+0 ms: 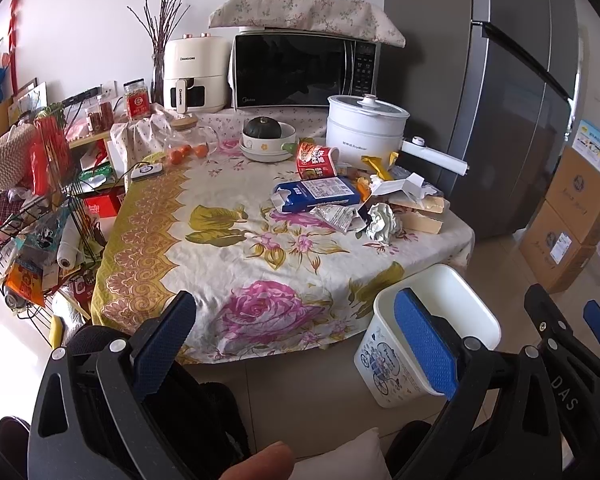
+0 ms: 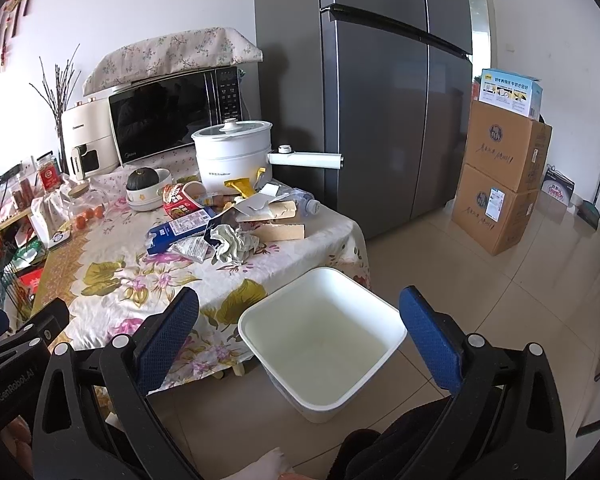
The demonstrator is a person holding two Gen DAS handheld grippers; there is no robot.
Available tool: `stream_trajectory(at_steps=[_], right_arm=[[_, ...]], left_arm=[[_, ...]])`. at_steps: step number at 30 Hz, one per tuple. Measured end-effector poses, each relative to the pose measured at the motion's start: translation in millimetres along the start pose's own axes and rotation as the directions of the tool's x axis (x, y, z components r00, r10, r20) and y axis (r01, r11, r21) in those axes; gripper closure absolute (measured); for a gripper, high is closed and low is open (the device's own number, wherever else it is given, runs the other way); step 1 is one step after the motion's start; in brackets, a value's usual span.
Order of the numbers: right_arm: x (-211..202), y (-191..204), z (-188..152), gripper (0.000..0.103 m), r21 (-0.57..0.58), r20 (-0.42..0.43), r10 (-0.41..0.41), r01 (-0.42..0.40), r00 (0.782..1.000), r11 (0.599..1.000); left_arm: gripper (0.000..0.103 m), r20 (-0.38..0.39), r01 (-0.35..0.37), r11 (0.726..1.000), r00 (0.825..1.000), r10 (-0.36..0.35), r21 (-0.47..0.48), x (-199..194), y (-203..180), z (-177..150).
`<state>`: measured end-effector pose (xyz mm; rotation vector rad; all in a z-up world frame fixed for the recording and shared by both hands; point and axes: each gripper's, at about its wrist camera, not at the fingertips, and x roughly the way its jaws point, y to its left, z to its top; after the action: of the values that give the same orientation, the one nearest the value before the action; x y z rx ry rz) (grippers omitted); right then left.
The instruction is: Collect trash
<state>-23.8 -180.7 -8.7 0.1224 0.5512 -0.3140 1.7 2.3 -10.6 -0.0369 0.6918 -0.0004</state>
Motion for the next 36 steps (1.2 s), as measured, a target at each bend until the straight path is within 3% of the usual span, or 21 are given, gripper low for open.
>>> stream_trajectory(at_steps=[36], right_arm=[[10.8, 7.0, -11.7, 0.007, 0.0, -0.016, 0.004, -0.004, 1.0, 1.0]], left_arm=[[0.006, -0.028, -0.001, 1.0, 1.0, 0.001, 0.002, 5.5, -0.4, -5.1]])
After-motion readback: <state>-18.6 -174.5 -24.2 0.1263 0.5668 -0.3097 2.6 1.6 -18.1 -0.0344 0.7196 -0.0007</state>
